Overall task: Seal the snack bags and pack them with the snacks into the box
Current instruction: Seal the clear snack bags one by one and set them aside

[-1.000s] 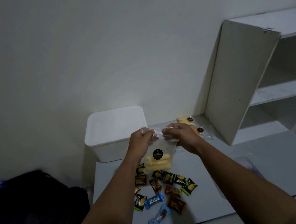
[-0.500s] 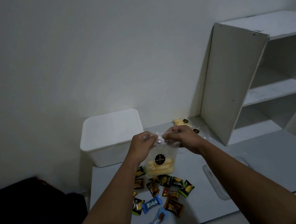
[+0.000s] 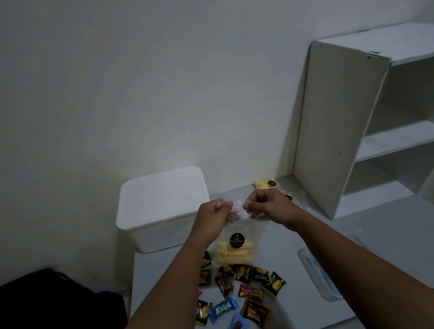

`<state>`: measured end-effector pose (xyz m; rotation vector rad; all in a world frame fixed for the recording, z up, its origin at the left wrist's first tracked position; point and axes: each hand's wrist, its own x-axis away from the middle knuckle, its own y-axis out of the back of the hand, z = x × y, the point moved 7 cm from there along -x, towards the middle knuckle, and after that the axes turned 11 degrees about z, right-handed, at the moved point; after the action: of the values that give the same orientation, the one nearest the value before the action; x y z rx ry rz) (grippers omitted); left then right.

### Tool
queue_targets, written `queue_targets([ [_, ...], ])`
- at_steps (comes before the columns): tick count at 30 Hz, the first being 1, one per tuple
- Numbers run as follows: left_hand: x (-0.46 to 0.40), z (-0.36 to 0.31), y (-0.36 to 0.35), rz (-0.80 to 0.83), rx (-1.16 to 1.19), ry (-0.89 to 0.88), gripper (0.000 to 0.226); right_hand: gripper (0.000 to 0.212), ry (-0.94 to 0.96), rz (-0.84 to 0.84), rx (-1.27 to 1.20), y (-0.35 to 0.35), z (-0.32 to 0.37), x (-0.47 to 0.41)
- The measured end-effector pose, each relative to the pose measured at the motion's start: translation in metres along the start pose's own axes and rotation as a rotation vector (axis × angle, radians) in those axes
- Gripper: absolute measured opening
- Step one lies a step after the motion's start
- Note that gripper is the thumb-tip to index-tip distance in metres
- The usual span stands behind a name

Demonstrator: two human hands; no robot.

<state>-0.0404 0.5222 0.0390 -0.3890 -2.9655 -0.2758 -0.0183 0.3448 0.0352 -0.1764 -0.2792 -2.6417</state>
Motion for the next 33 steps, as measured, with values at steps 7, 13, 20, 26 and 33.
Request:
queue_targets([
  [7, -0.009, 0.014, 0.008, 0.031, -0.082, 0.039, 0.038, 0.01, -0.026, 0.005, 0.049, 0.002, 0.001, -0.001],
  [13, -0.007, 0.01, 0.008, -0.029, 0.022, 0.021, 0.03, 0.013, 0.026, 0.01, 0.15, -0.004, 0.01, -0.006],
  [20, -0.005, 0.004, 0.021, -0.078, -0.047, 0.005, 0.036, 0.023, -0.008, -0.043, 0.082, 0.003, 0.001, -0.003],
  [26, 0.004, -0.004, 0.035, -0.408, -0.188, -0.037, 0.031, 0.021, 0.035, -0.267, 0.082, 0.011, 0.007, -0.001],
  [33, -0.006, -0.002, 0.003, -0.115, 0.29, 0.072, 0.027, 0.014, 0.139, -0.188, -0.015, -0.011, 0.027, 0.004],
])
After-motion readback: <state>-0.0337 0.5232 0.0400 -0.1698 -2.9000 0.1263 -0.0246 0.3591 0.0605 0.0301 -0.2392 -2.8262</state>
